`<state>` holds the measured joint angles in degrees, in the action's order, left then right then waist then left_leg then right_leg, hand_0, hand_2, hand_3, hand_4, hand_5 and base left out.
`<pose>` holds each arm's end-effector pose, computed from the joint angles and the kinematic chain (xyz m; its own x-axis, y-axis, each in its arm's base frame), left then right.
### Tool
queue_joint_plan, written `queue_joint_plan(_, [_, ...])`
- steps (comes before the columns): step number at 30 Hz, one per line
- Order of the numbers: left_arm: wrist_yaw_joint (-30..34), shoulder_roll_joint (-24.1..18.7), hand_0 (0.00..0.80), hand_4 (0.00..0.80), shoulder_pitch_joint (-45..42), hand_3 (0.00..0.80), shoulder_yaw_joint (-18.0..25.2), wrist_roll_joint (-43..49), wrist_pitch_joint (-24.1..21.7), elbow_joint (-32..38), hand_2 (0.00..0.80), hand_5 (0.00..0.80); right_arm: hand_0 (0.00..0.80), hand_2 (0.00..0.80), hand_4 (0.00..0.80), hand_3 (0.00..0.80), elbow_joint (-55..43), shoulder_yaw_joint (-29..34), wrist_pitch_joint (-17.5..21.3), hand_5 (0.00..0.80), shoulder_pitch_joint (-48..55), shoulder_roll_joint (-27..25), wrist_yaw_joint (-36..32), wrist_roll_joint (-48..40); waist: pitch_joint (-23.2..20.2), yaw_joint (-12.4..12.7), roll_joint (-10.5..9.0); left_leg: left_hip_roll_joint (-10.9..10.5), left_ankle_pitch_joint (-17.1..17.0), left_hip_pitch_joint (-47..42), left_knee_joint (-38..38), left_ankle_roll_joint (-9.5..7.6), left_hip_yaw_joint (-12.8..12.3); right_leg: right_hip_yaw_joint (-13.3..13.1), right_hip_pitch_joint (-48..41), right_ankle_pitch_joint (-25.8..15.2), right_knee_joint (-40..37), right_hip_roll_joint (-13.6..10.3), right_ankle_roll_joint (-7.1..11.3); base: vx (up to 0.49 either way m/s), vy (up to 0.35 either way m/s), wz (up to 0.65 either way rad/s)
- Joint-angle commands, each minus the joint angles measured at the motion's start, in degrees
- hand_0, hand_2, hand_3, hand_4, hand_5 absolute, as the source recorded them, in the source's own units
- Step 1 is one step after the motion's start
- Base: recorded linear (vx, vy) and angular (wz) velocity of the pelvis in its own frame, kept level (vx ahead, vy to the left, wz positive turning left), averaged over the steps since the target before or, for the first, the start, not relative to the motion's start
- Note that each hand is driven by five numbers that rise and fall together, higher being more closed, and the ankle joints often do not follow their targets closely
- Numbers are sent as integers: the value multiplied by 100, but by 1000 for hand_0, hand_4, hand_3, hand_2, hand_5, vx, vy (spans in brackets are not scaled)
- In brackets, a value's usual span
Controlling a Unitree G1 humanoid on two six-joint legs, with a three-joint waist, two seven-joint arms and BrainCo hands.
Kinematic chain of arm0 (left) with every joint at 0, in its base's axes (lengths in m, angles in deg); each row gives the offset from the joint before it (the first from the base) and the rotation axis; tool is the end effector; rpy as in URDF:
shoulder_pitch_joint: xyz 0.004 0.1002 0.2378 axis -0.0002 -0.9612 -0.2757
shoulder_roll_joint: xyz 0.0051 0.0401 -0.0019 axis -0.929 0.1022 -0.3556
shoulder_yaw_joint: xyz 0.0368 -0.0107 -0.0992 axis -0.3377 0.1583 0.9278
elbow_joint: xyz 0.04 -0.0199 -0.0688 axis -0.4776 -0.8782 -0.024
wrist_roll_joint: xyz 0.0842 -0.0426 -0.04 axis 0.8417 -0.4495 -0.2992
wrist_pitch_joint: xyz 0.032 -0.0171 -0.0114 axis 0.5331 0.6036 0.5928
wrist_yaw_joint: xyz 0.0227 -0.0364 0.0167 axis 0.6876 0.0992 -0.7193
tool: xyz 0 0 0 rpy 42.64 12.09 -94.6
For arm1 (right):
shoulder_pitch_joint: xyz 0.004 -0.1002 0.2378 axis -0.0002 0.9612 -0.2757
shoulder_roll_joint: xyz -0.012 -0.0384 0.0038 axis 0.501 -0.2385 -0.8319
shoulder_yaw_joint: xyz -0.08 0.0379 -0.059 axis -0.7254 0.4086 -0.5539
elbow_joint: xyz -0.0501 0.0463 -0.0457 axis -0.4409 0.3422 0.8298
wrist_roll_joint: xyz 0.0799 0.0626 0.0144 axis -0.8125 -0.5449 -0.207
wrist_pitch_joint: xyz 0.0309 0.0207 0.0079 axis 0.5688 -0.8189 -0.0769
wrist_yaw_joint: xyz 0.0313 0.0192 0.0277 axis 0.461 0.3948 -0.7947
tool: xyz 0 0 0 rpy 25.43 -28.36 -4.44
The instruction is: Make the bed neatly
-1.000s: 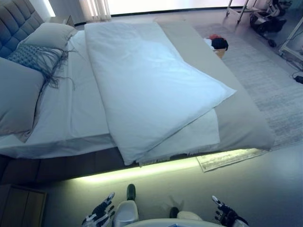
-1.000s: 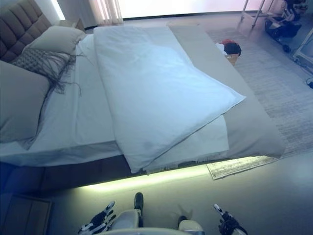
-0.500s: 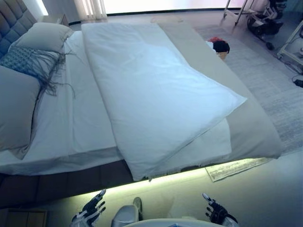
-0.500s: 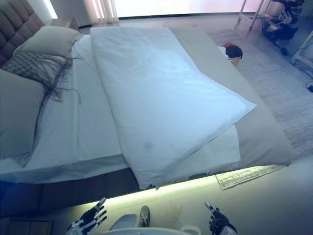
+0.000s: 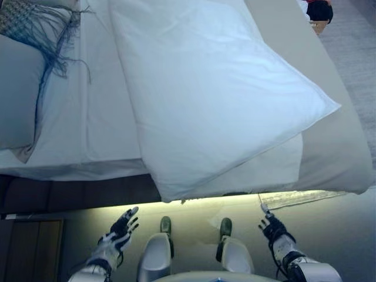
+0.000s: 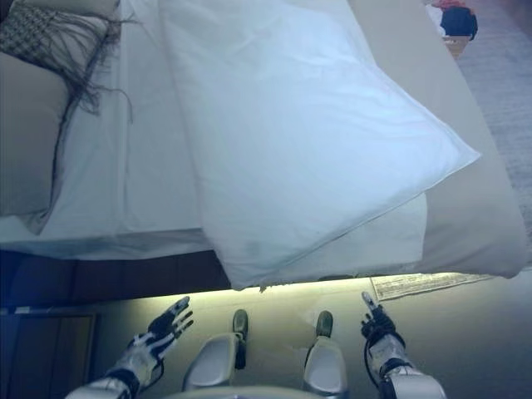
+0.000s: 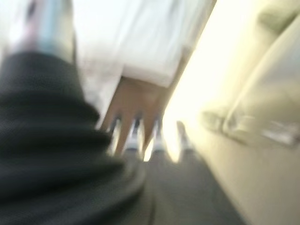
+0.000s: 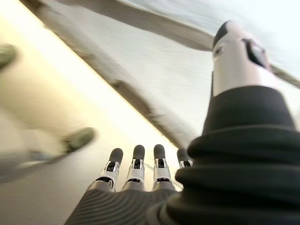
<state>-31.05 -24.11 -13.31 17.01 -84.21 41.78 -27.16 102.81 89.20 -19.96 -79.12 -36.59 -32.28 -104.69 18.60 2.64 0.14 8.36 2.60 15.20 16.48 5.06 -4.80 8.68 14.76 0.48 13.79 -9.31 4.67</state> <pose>0.1421 0.2409 -0.0932 0.7453 0.0098 -0.6667 -0.3594 0.8480 -0.3894 0.1844 -0.2688 -0.0666 0.6214 -0.3582 -0.6969 0.6954 0.6620 0.2798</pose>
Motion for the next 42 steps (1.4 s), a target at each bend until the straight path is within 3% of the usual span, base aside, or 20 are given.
queue_joint_plan(1, [240, -125, 0, 0, 227, 0, 20, -467, -252, 307, 0, 0, 0, 0, 0, 0, -72, 297, -117, 0, -210, -446, 216, -656, 276, 140, -149, 55, 208, 295, 797, -119, 51, -78, 268, -126, 631, -507, 172, 42, -186, 17])
queue_joint_plan(11, [291, -320, 0, 0, 242, 0, -409, -1485, -120, 1876, 0, 0, 0, 0, 0, 0, -268, 202, -447, 0, -1536, -1657, 405, -915, 922, 287, 159, -64, 392, 1519, 1653, -75, 486, -87, 1727, 356, 2088, -574, 3, -10, -140, 13])
queue_joint_plan(16, [130, -434, 0, 0, 331, 0, -658, -1852, -333, 2638, 0, 0, 0, 0, 0, 0, -348, -259, -760, 0, -2180, -2198, 158, -148, 1119, 240, 370, -122, 412, 2201, 1986, -94, 516, -233, 2409, 362, 2429, -541, -43, -5, -30, -5])
queue_joint_plan(21, [-63, -695, 0, 0, 270, 0, -972, -2299, -454, 3549, 0, 0, 0, 0, 0, 0, -506, -655, -958, 0, -2647, -2618, -140, -271, 1119, 248, 545, -176, 318, 3029, 2107, -152, 574, -337, 3277, 303, 2655, -505, -69, -11, -41, -2])
queue_joint_plan(28, [-230, -898, 0, 0, 6, 0, -1149, -2513, -445, 4145, 0, 0, 0, 0, 0, 0, -745, -986, -1225, 0, -3232, -3074, -410, -324, 1119, 315, 669, -218, 284, 3756, 2408, -231, 709, -429, 3993, 453, 3173, -421, -175, 31, -57, 0])
queue_joint_plan(29, [-241, -929, 0, 0, -66, 0, -1153, -2563, -443, 4204, 0, 0, 0, 0, 0, 0, -754, -1036, -1268, 0, -3279, -3133, -447, -297, 1119, 320, 692, -215, 437, 3715, 2477, -204, 737, -474, 3967, 623, 3289, -403, -135, 127, -48, -5])
queue_joint_plan(42, [-64, -1166, 0, 0, -607, 0, -1061, -2851, -574, 4845, 0, 0, 0, 0, 0, 0, -1059, -1562, -1503, 0, -4335, -3634, -610, -366, 1119, 541, 817, -271, 42, 4197, 2232, -157, 953, -430, 4523, 683, 3524, -329, -267, 53, -42, 7])
